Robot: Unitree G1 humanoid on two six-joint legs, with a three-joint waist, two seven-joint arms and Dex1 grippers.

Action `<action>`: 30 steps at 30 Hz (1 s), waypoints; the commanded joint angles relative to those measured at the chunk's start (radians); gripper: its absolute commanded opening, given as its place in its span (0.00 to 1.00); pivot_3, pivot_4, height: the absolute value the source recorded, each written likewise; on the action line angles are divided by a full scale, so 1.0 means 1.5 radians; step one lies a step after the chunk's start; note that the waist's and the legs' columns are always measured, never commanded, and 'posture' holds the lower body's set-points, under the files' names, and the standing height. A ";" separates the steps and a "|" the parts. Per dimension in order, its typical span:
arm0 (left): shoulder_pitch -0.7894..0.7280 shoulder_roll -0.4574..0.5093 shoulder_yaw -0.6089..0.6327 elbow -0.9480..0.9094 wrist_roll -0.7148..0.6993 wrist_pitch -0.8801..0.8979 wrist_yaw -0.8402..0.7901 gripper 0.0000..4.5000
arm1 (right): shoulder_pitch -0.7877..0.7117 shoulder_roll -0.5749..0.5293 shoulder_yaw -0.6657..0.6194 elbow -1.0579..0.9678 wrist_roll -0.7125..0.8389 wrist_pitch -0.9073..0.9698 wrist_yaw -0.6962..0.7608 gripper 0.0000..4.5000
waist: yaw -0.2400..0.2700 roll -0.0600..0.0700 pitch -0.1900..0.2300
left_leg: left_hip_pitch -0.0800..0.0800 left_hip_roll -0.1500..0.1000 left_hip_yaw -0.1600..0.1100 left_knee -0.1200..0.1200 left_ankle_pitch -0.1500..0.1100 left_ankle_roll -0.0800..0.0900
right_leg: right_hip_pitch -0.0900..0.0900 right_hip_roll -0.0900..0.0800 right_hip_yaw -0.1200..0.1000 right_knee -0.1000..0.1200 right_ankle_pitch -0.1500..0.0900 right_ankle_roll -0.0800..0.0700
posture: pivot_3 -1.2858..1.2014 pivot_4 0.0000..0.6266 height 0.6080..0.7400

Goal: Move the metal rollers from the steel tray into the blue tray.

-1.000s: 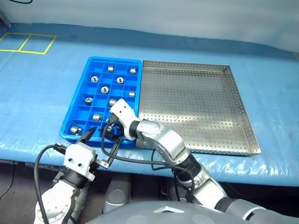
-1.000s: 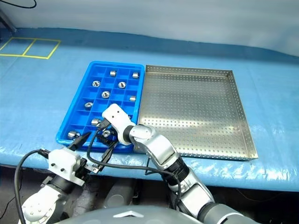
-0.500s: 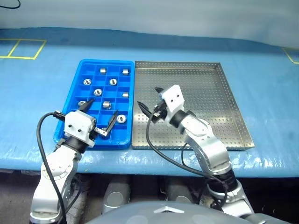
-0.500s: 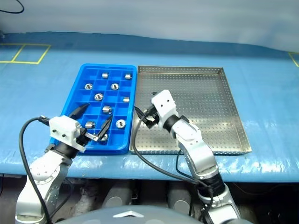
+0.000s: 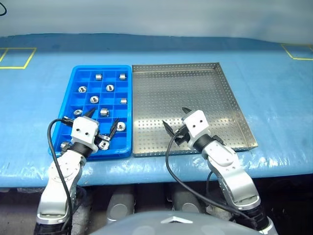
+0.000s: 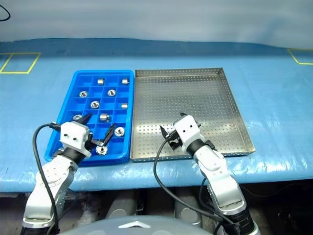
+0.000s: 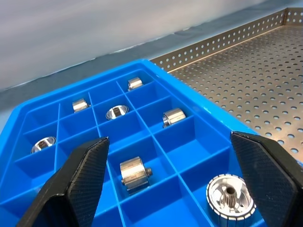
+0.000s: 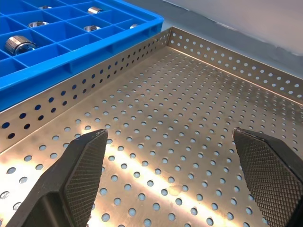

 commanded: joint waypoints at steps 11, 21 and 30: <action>-0.008 -0.002 0.005 -0.014 0.015 -0.008 0.009 0.99 | -0.012 0.014 0.007 -0.017 0.013 0.005 0.007 0.99 | 0.001 0.000 0.000 | 0.000 0.000 0.000 0.000 0.000 0.000 | 0.000 0.000 0.000 0.000 0.000 0.000 | 0.51 0.24 1.00; -0.003 -0.006 -0.003 -0.015 0.016 -0.006 0.010 0.99 | -0.021 0.024 0.011 -0.008 0.003 0.000 -0.004 0.99 | 0.001 0.000 0.000 | 0.000 0.000 0.000 0.000 0.000 0.000 | 0.000 0.000 0.000 0.001 0.000 0.000 | 0.51 0.24 1.00; 0.001 -0.007 -0.006 -0.018 0.017 -0.006 0.011 0.99 | -0.022 0.032 0.007 -0.008 0.018 0.012 0.001 0.99 | 0.002 0.000 0.000 | 0.000 0.000 0.000 0.000 0.000 0.000 | 0.000 0.000 0.001 0.001 0.000 0.000 | 0.52 0.24 1.00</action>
